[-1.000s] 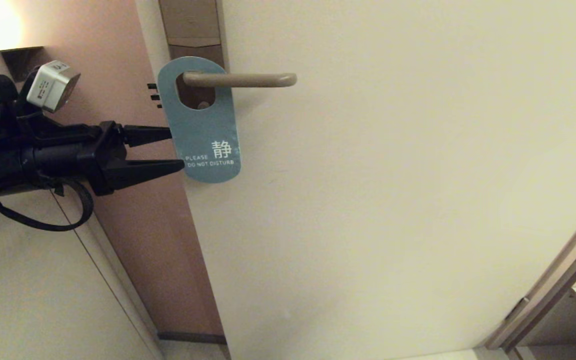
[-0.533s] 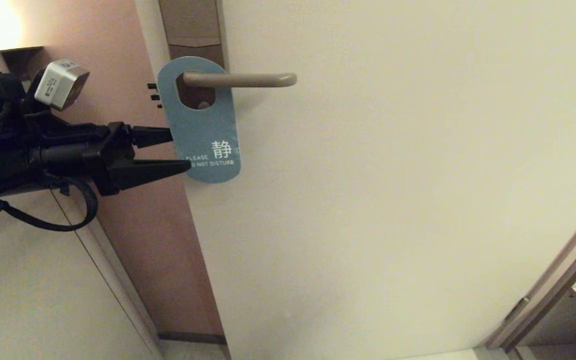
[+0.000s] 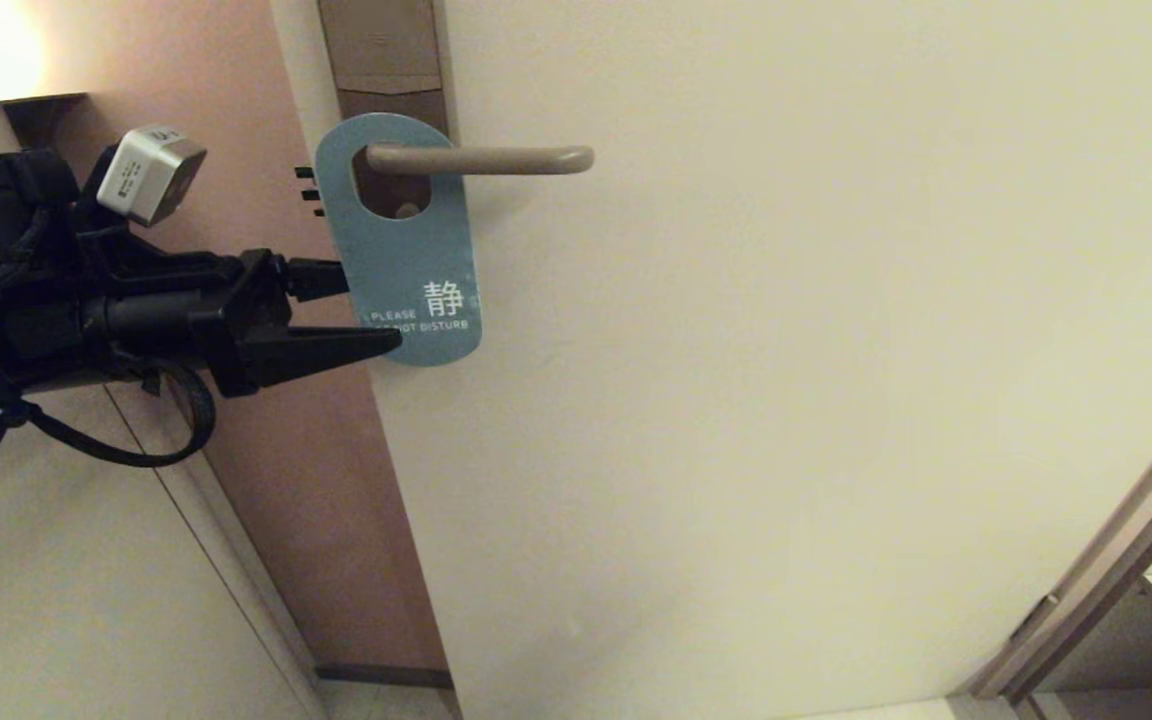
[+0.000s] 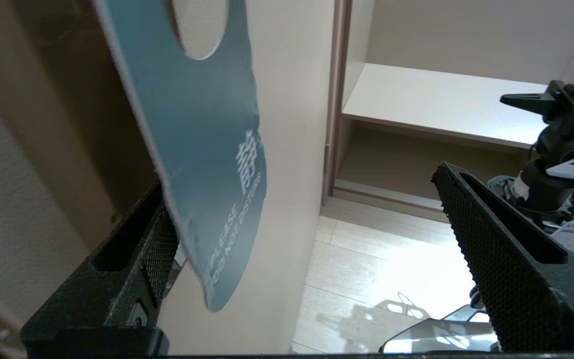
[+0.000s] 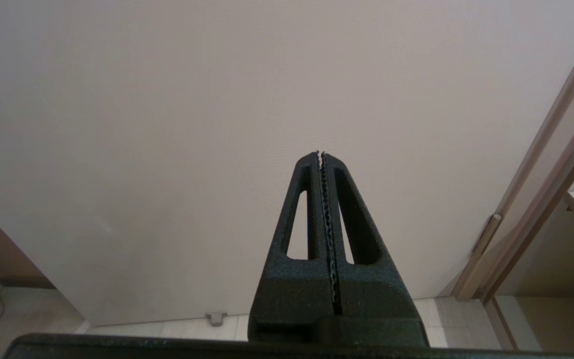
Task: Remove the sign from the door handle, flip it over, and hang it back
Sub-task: Take down the sign
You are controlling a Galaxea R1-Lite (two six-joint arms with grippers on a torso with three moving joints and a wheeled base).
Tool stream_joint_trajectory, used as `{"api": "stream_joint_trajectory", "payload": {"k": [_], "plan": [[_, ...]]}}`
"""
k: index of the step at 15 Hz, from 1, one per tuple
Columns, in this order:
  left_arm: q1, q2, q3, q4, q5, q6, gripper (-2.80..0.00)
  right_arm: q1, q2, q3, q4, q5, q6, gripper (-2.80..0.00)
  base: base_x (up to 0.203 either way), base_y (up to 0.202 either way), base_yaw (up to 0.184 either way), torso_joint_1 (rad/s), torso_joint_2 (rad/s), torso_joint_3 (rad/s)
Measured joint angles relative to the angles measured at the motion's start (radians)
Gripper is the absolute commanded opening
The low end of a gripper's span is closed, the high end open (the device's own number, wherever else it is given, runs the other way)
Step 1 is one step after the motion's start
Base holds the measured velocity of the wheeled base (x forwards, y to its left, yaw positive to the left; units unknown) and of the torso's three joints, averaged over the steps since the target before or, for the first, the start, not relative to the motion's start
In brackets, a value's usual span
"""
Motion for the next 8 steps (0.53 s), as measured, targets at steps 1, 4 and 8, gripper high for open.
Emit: {"api": "stream_joint_trajectory", "payload": {"k": [1,4,8], "plan": [[-0.005,0.004,-0.004,0.0,0.001,0.0,0.0,0.0,0.0,0.0,0.0,0.0,0.0,-2.8,0.0,0.0,0.0,0.0,0.0,0.0],[-0.029,0.018,-0.035,0.001,0.006,-0.019,0.0,0.0,0.0,0.0,0.0,0.0,0.0,-2.8,0.0,0.0,0.0,0.0,0.0,0.0],[-0.05,0.037,-0.059,0.0,0.01,-0.022,0.0,0.0,0.0,0.0,0.0,0.0,0.0,-2.8,0.0,0.0,0.0,0.0,0.0,0.0]]}}
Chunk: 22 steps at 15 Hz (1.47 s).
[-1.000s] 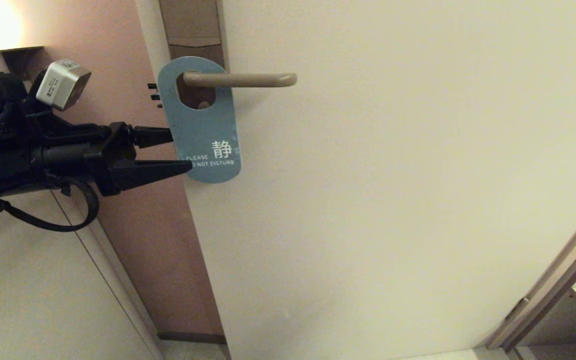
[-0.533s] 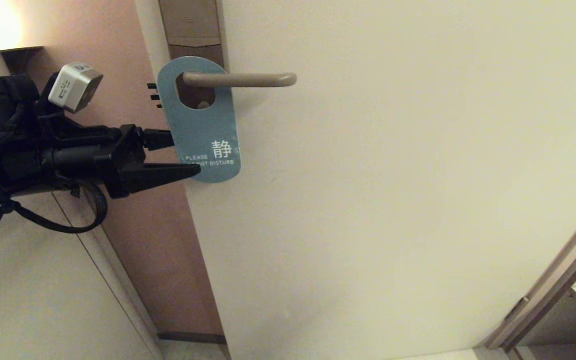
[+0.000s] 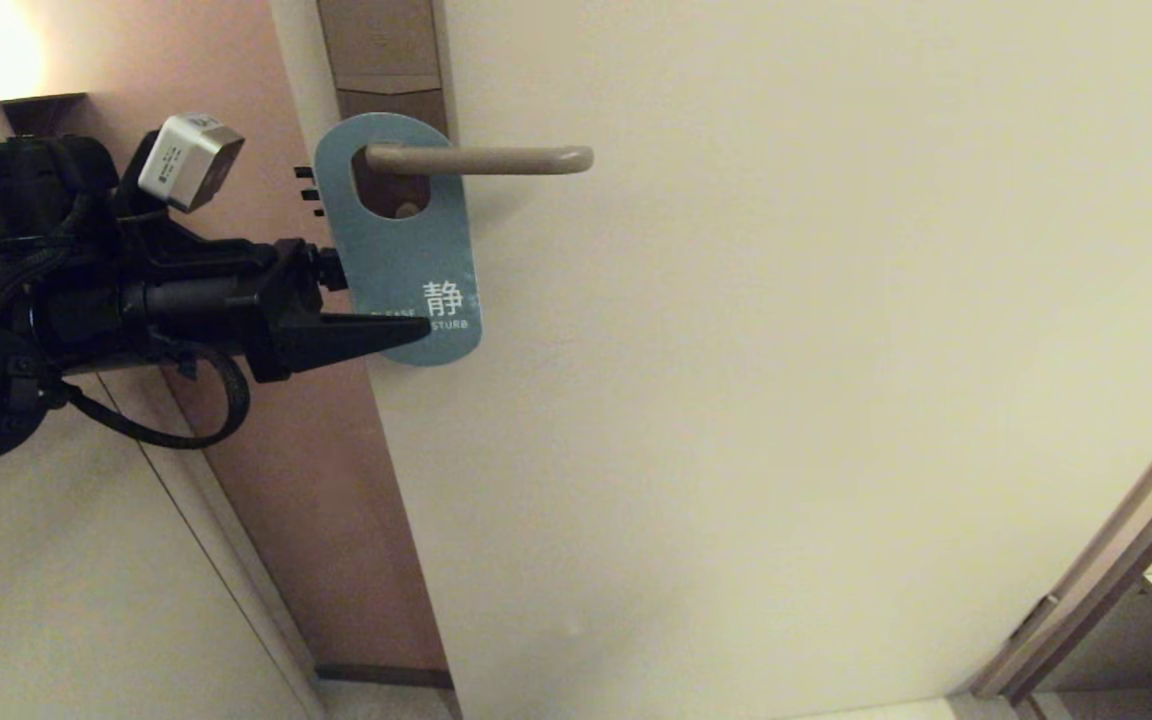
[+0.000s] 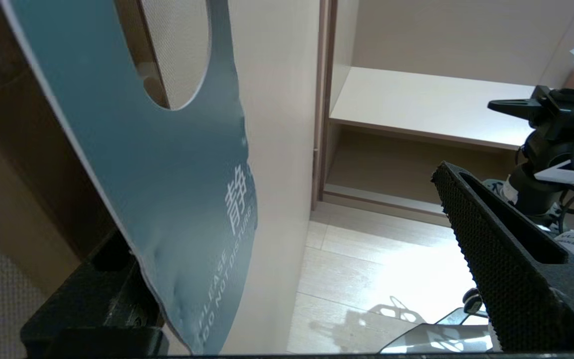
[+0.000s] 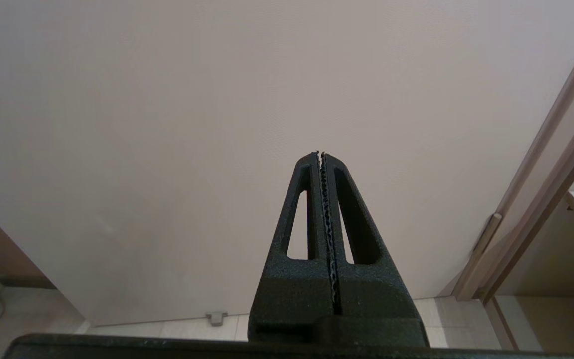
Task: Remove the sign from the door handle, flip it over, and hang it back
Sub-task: Take down the sign
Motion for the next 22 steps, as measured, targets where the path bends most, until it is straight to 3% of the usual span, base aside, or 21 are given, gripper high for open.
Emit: {"api": "stream_joint_trajectory", "payload": {"k": [22], "plan": [[-0.056,0.014,-0.009,-0.002,0.009,0.01,0.0,0.0,0.0,0.0,0.0,0.0,0.0,-2.8,0.0,0.0,0.0,0.0,0.0,0.0]]}}
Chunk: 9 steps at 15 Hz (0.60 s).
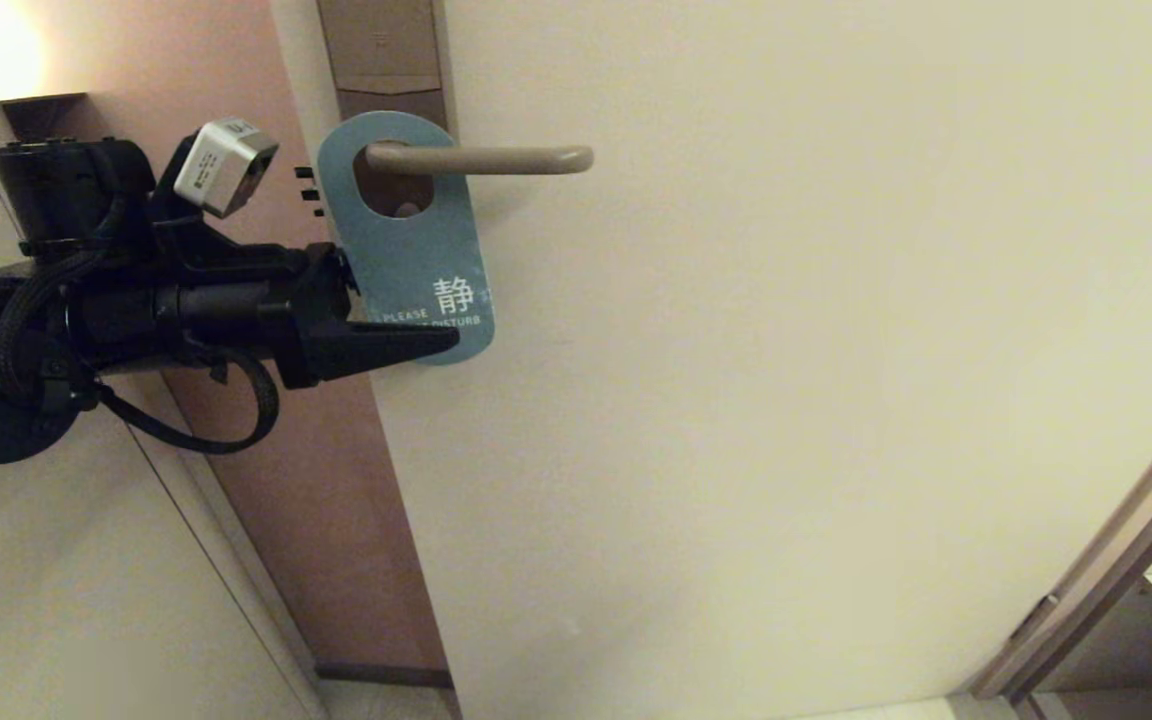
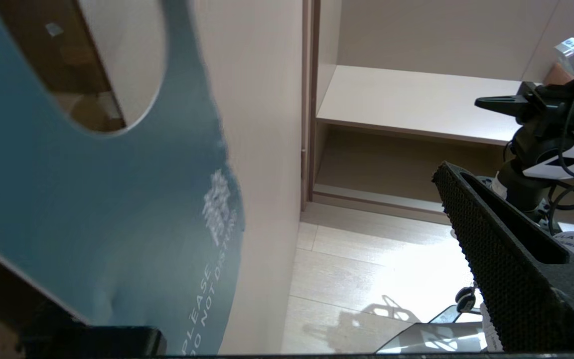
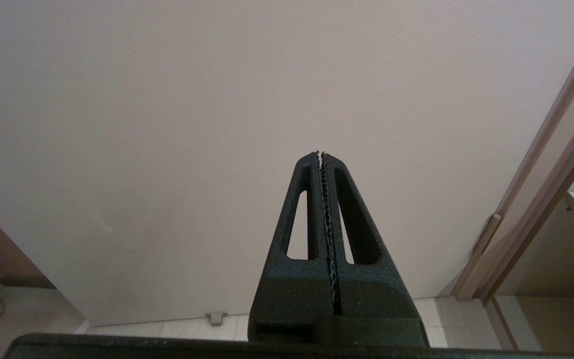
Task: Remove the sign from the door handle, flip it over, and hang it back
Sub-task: Take down the sign
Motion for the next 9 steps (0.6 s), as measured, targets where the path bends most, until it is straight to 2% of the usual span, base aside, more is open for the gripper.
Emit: {"api": "stream_joint_trajectory", "payload": {"k": [6,7,9], "plan": [[0.003,-0.018,0.006,-0.001,-0.001,0.005,0.0,0.0,0.0,0.0,0.0,0.0,0.0,-2.8,0.0,0.0,0.0,0.0,0.0,0.0],[0.003,-0.019,0.008,-0.001,-0.002,0.007,-2.8,0.0,0.0,0.0,0.0,0.0,0.0,-2.8,0.0,0.0,0.0,0.0,0.0,0.0],[0.004,-0.02,0.01,-0.001,-0.001,0.007,-2.8,0.0,0.0,0.0,0.0,0.0,0.0,-2.8,0.0,0.0,0.0,0.0,0.0,0.0]]}}
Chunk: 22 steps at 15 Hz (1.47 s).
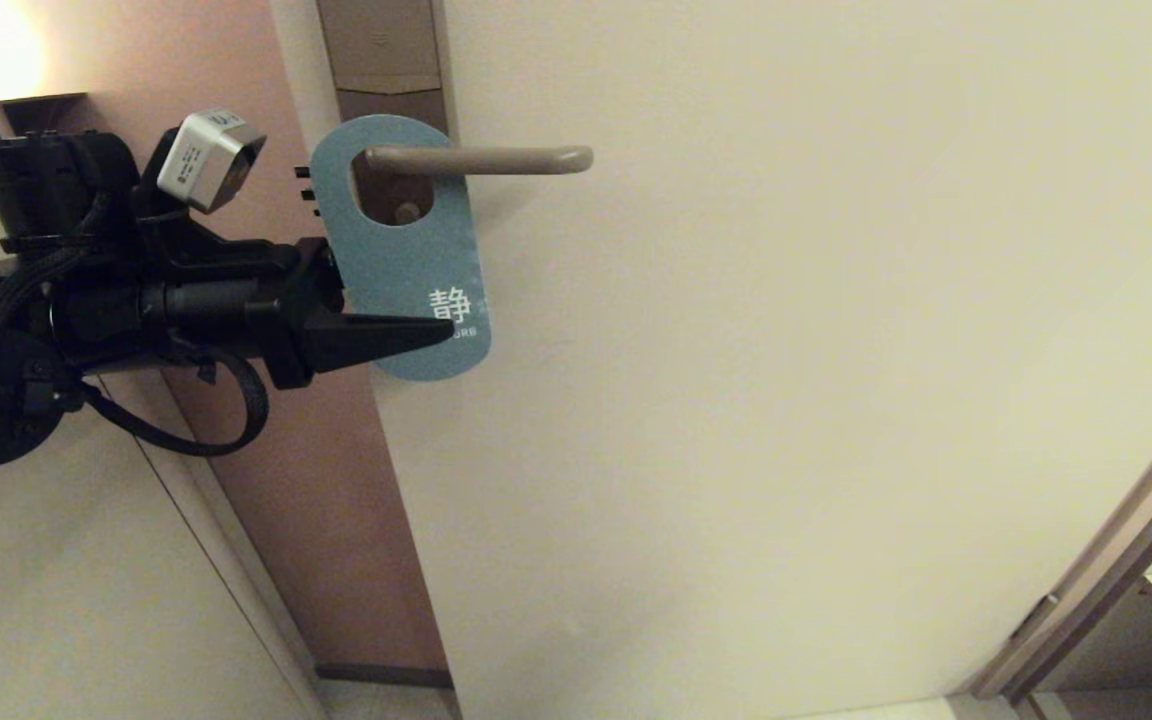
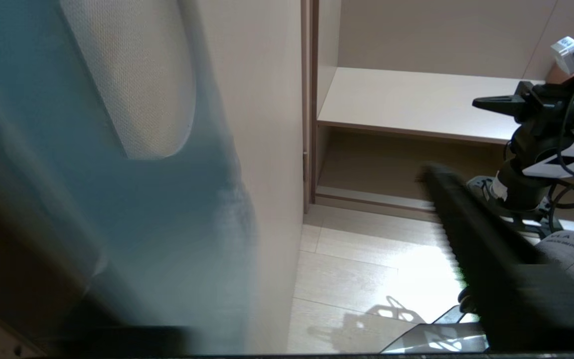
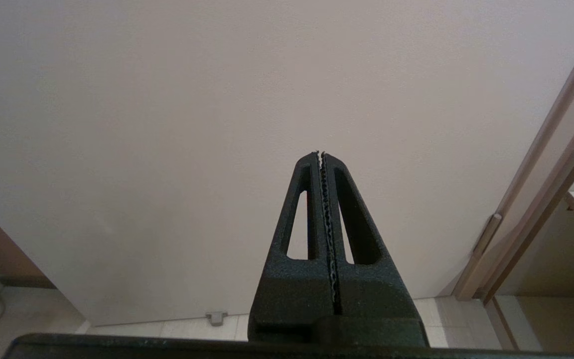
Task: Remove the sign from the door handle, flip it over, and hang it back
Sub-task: Take down the sign
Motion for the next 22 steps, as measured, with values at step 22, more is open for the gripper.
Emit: {"api": "stream_joint_trajectory", "payload": {"k": [22], "plan": [[-0.005,-0.104,0.06,0.003,0.265,0.001,-2.8,0.0,0.0,0.0,0.0,0.0,0.0,-2.8,0.0,0.0,0.0,0.0,0.0,0.0]]}}
